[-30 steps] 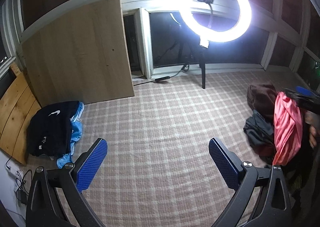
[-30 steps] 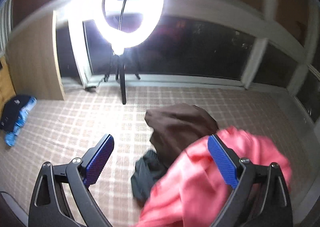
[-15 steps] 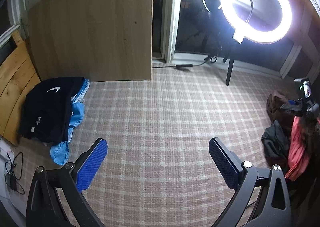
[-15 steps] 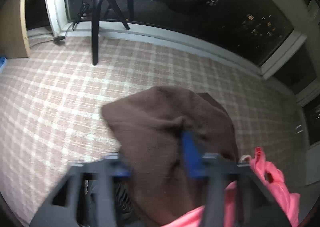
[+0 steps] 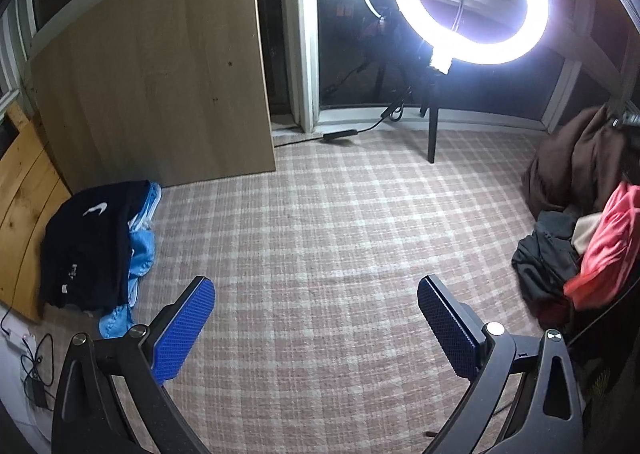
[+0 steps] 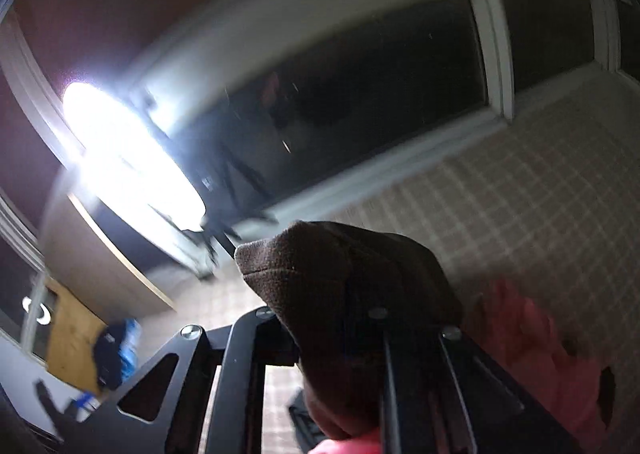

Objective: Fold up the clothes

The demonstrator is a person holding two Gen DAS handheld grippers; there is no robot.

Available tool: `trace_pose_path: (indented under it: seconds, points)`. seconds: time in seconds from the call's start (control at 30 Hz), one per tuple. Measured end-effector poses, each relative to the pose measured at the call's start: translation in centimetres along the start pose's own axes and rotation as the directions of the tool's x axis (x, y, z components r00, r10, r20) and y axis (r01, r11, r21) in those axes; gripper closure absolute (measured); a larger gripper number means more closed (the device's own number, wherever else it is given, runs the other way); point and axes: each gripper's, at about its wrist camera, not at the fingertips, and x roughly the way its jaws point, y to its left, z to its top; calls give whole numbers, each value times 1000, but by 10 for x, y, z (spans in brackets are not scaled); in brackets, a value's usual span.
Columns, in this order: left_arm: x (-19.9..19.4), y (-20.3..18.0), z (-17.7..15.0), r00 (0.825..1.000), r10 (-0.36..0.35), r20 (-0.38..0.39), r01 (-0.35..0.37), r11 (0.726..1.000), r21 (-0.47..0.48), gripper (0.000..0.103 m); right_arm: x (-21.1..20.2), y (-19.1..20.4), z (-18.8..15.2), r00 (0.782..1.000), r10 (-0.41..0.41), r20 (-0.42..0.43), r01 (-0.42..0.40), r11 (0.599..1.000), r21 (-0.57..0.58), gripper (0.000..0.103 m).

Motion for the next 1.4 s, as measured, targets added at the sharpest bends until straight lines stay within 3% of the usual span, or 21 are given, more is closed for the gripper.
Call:
trace_pose_path:
  seconds: [0.17, 0.33, 0.43, 0.53, 0.73, 0.83, 0.87, 0.9, 0.93, 0.97, 1.0, 1.07, 1.13, 1.2, 1.33, 1.4]
  points:
    - [-14, -9, 4, 999, -10, 30, 9, 1000, 23, 1, -71, 32, 40, 985, 63, 161, -56, 997, -47, 90]
    - [-28, -12, 3, 998, -13, 61, 11, 999, 39, 1, -159, 84, 73, 927, 164, 337, -120, 982, -147, 90]
    - [-35, -8, 1, 997, -23, 75, 20, 999, 34, 1, -212, 123, 81, 899, 201, 389, -122, 968, -217, 90]
    - [-45, -5, -1, 995, -40, 94, 37, 999, 38, 1, -249, 154, 70, 893, 223, 391, -120, 955, -271, 90]
    - [-71, 4, -1, 991, -45, 128, 32, 995, 100, 1, -294, 196, 21, 928, 214, 303, -117, 944, -309, 90]
    - [-88, 5, 0, 986, -57, 157, 31, 986, 162, 1, -271, 198, -18, 966, 110, 236, -31, 949, -315, 89]
    - [-92, 3, -1, 985, -59, 165, 28, 983, 182, 1, -249, 193, -35, 979, 47, 197, 15, 953, -302, 84]
    - [-95, 2, -1, 983, -63, 172, 27, 979, 201, 1, -213, 182, -53, 994, -47, 103, 74, 956, -282, 63]
    - [-95, -1, -3, 983, -76, 169, 38, 975, 218, 1, -174, 169, -71, 990, -141, -23, 129, 951, -281, 48]
    - [-95, -5, -4, 982, -91, 165, 50, 971, 235, 1, -140, 154, -95, 966, -213, -143, 167, 945, -283, 49]
    - [-91, -12, -7, 983, -112, 149, 71, 964, 255, 1, -116, 133, -122, 946, -237, -224, 179, 952, -249, 49]
    - [-84, -28, -15, 982, -155, 112, 115, 947, 300, 1, -96, 91, -170, 932, -200, -303, 166, 977, -135, 49]
    - [-72, -50, -28, 980, -192, 57, 160, 920, 357, 1, -113, 53, -210, 951, -157, -268, 155, 987, -27, 49]
    - [-62, -69, -40, 976, -219, 5, 199, 898, 393, 1, -125, 23, -243, 953, -183, -242, 193, 981, 18, 49]
    - [-36, -123, -66, 953, -275, -128, 302, 831, 467, 1, -149, -24, -318, 929, -251, -271, 286, 953, 100, 48]
    - [-29, -149, -74, 943, -292, -158, 331, 801, 499, 1, -151, -44, -341, 919, -261, -297, 311, 941, 136, 48]
